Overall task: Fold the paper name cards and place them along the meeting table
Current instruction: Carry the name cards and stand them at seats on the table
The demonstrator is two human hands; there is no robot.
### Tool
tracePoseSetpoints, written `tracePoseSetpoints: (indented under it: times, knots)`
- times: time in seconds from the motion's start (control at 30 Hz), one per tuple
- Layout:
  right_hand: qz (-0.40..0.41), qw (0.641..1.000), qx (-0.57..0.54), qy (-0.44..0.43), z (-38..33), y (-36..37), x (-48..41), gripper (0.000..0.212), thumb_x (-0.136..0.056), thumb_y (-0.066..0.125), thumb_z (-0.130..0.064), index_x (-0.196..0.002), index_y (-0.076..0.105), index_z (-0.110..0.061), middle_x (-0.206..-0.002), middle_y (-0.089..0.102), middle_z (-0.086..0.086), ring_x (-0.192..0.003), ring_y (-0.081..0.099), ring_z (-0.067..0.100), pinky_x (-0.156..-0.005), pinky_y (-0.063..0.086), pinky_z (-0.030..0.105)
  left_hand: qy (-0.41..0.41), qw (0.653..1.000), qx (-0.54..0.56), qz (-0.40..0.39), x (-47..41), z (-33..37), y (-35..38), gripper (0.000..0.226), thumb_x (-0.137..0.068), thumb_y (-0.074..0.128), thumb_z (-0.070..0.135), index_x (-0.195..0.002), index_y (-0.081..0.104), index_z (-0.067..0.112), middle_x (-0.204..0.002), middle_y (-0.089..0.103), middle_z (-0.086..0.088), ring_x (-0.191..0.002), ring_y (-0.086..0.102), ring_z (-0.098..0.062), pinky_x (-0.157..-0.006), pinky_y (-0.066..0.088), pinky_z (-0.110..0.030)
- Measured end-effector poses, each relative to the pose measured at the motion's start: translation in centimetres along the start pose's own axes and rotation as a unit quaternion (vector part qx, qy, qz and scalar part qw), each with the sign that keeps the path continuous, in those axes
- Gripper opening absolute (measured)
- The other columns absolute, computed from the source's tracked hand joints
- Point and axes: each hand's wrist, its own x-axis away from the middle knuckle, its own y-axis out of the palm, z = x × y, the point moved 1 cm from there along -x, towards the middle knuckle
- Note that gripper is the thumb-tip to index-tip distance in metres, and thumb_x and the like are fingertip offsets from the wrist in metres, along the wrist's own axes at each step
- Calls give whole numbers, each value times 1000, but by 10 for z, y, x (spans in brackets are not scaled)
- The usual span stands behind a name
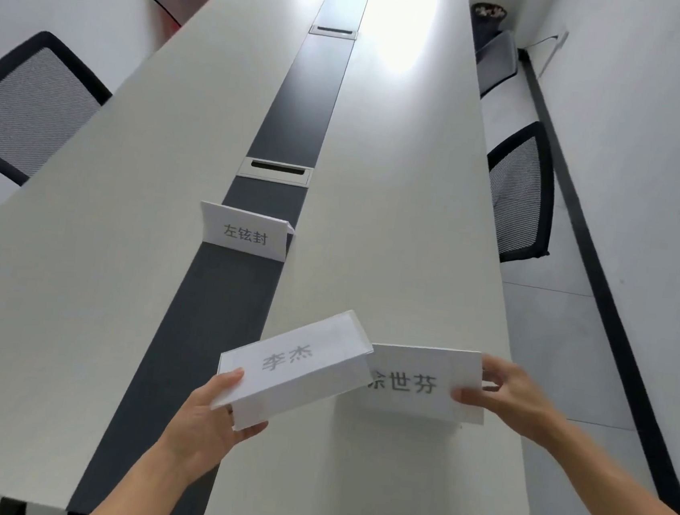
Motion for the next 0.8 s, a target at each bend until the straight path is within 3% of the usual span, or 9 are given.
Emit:
tracePoseSetpoints:
  times: [0.13,0.2,0.27,0.33,0.43,0.5,0.63,0.73,0.8]
  knots:
    - [26,996,-80,-16,-25,0,2,34,-69,79,-32,-96,73,-12,-96,77,11,-80,74,16,-65,55,22,38,999,30,-2,16,5,0,44,-85,55,34,-125,60,17,-117,64,-13,-105,55,-31,-83,48,-44]
    - [36,991,-129,-19,-35,2,3,57,-55,83,-49,-94,73,-8,-96,76,16,-79,74,22,-69,57,32,69,996,55,8,32,3,-4,45,-84,57,35,-125,60,17,-122,61,-16,-107,54,-32,-83,47,-45]
    - [29,985,-167,-18,-41,6,4,83,-39,85,-62,-98,72,-5,-98,76,16,-89,72,33,-86,55,45,103,991,79,22,51,-4,-9,48,-82,59,36,-127,59,18,-128,58,-18,-110,53,-35,-85,46,-46]
    - [-1,983,-182,-30,-48,13,9,90,-38,84,-63,-103,70,-3,-101,75,17,-95,70,39,-94,51,52,139,984,100,38,77,-16,-11,45,-84,58,34,-125,61,17,-128,59,-19,-111,54,-36,-84,46,-46]
    - [-48,982,-180,-40,-52,28,26,90,-39,84,-62,-106,69,-4,-104,74,20,-97,68,43,-92,50,57,199,968,132,77,125,-48,-6,41,-87,51,32,-122,63,16,-121,64,-15,-107,57,-34,-80,45,-43]
    - [-79,980,-179,-40,-48,41,41,83,-42,84,-60,-105,70,-8,-103,74,17,-93,70,37,-85,53,53,224,953,170,111,158,-80,-3,44,-88,50,32,-128,59,15,-122,64,-14,-106,57,-33,-81,45,-42]
    - [-138,974,-180,-6,-32,73,77,26,-79,66,-34,-98,69,-16,-101,71,10,-85,63,23,-69,52,39,239,917,244,207,228,-154,8,38,-88,51,31,-120,62,16,-112,68,-14,-102,60,-33,-81,45,-45]
    - [-184,971,-152,18,-23,104,106,37,-71,69,-37,-99,69,-14,-95,69,8,-80,59,23,-59,52,34,266,880,283,274,286,-199,12,38,-80,54,33,-114,64,18,-102,73,-11,-95,62,-31,-76,44,-44]
    - [-222,965,-138,27,-26,129,126,23,-84,62,-28,-99,68,-11,-97,67,12,-81,57,26,-61,51,34,287,856,302,306,324,-225,8,43,-78,54,34,-117,64,17,-108,71,-12,-91,65,-30,-74,44,-42]
